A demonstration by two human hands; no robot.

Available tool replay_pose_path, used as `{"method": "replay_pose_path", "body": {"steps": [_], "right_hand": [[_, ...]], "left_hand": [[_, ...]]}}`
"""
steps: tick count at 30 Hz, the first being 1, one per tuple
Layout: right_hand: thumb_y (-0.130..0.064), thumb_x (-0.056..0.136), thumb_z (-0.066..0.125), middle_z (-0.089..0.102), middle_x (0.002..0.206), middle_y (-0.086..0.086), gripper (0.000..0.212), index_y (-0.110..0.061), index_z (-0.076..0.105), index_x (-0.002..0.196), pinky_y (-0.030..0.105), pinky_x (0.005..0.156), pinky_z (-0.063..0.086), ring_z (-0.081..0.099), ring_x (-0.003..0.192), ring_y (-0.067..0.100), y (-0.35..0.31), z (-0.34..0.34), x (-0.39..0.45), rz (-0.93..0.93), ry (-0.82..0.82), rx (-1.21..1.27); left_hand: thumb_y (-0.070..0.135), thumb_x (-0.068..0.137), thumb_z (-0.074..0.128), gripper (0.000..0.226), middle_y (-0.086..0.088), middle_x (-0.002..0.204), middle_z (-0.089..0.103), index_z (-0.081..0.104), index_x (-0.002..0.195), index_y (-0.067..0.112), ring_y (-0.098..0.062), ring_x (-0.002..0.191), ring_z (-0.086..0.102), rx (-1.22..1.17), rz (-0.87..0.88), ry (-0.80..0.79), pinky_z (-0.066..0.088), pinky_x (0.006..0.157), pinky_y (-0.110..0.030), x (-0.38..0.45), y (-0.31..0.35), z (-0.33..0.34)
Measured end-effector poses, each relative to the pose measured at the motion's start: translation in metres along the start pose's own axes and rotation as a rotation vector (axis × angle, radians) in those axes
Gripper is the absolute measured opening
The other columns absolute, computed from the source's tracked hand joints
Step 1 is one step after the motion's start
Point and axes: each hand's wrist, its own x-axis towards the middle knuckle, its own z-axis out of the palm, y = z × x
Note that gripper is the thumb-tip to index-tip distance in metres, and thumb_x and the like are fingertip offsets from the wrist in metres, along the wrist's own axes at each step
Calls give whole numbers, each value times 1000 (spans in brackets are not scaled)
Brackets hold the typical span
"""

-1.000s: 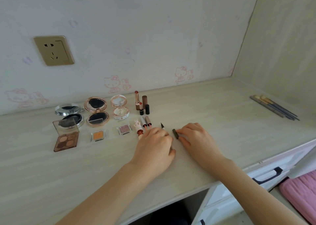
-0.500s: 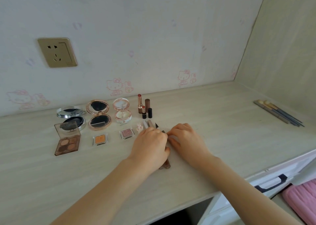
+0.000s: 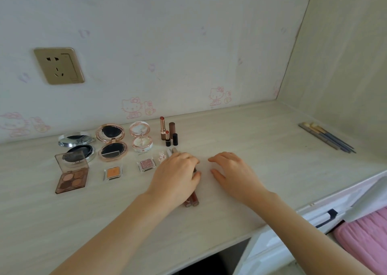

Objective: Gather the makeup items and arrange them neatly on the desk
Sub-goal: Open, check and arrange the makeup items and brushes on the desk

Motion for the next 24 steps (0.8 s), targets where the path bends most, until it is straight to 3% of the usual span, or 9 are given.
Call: {"method": "replay_pose_path", "body": {"steps": [5,10,16,24], "right_hand": [[-29,96,49,56,129,-5,33,-20,57,128,33,96,46,45,126,15,31,-25,-14,74,-1,-67],[-30,98,47,53,134,-4,35,-22,54,131,31,100,42,43,129,15,71,-60,-28,178,-13,-131],[-26,96,50,59,126,1,33,-17,58,127,32,101,43,50,121,19,137,-90,-38,266,1,-153],[-26,96,49,59,126,0,31,-19,60,124,37,92,50,54,116,20,212,-123,-48,395,40,-275]], "left_hand": [[28,97,45,36,9,133,54,54,131,21,-9,129,39,-27,74,-25,40,101,-30,21,20,9],[27,98,44,37,5,138,52,52,133,19,-14,130,40,-35,177,-146,40,103,-35,62,48,28],[24,96,44,38,1,139,50,52,132,19,-20,128,43,-81,233,-189,38,104,-34,122,98,64],[20,96,40,39,-5,141,49,52,133,16,-25,129,44,-159,274,-228,37,106,-33,198,167,117]]}}
